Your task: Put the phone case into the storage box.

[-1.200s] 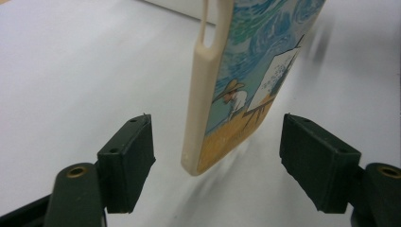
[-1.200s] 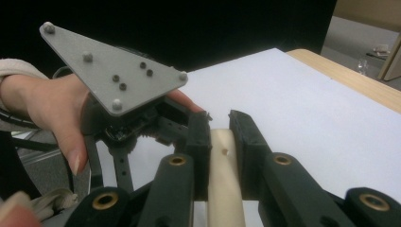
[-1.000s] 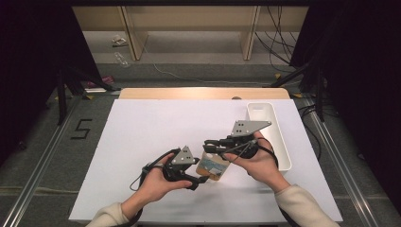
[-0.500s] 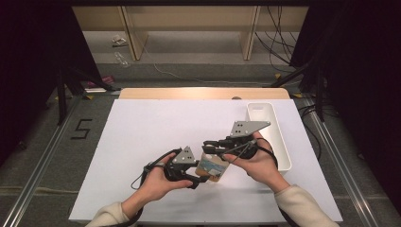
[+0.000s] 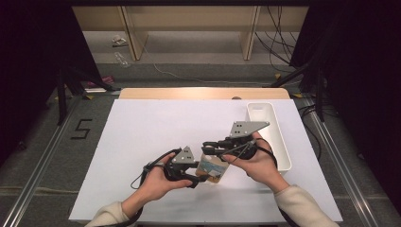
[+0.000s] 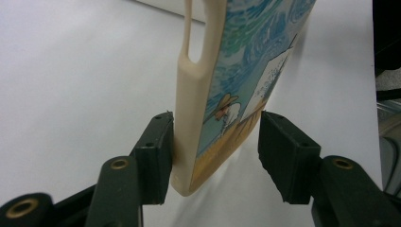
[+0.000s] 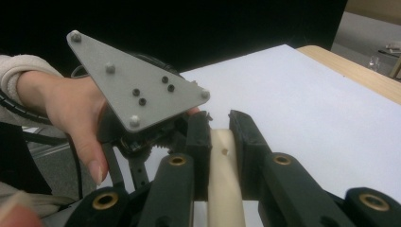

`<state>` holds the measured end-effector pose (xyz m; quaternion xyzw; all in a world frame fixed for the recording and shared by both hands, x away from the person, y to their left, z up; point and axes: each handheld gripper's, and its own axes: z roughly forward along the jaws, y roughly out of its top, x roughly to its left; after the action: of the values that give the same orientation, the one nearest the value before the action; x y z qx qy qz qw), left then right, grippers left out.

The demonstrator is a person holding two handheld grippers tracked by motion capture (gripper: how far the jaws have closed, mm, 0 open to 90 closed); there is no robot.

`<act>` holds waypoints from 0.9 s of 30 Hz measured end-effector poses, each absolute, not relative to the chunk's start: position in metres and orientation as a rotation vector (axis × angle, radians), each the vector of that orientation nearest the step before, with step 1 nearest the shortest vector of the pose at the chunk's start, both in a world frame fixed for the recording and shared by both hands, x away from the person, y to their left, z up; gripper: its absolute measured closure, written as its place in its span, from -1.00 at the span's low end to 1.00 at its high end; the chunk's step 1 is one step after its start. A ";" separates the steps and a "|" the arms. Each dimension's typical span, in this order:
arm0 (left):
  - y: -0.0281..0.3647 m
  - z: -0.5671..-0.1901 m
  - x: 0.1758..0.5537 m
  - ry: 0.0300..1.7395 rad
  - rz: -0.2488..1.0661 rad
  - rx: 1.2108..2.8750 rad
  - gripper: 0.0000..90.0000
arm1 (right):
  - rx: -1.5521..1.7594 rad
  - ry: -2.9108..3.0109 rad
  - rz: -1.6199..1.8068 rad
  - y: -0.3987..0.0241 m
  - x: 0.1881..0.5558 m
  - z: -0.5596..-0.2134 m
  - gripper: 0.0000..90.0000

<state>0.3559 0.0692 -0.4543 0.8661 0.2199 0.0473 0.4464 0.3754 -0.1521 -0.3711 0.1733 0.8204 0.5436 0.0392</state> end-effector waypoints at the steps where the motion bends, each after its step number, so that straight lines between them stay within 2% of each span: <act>1: 0.069 -0.454 0.356 0.543 0.117 2.146 0.05 | 0.530 2.516 1.667 -0.152 0.375 -0.371 0.77; 18: 0.071 -0.451 0.354 0.512 0.144 2.164 0.46 | 0.530 2.511 1.694 -0.152 0.375 -0.371 0.77; 27: 0.072 -0.450 0.354 0.497 0.140 2.169 0.53 | 0.531 2.506 1.707 -0.152 0.375 -0.371 0.77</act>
<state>0.3542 0.0723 -0.4503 0.8735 0.2002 0.0563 0.4402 0.3748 -0.1522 -0.3705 0.1724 0.8136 0.5543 0.0318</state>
